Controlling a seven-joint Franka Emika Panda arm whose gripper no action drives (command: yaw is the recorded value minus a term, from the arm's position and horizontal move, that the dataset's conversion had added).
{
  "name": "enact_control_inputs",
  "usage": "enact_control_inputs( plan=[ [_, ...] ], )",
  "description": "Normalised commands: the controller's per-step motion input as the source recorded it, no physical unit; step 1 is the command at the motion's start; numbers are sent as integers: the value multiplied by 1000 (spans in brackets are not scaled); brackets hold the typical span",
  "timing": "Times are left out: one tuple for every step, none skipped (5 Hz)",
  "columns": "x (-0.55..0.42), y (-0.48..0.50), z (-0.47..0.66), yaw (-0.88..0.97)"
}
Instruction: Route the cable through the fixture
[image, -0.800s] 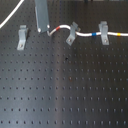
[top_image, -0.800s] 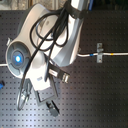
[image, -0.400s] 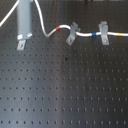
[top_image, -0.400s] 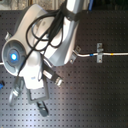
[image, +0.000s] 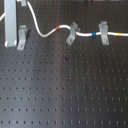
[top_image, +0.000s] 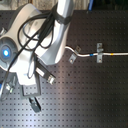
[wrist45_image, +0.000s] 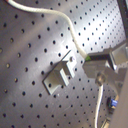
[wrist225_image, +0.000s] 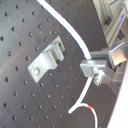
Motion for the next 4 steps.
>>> enact_control_inputs(
  plan=[
    [-436,-24,473,-246],
    [-441,67,365,-9],
    [-372,90,288,0],
    [-334,236,268,0]
  ],
)
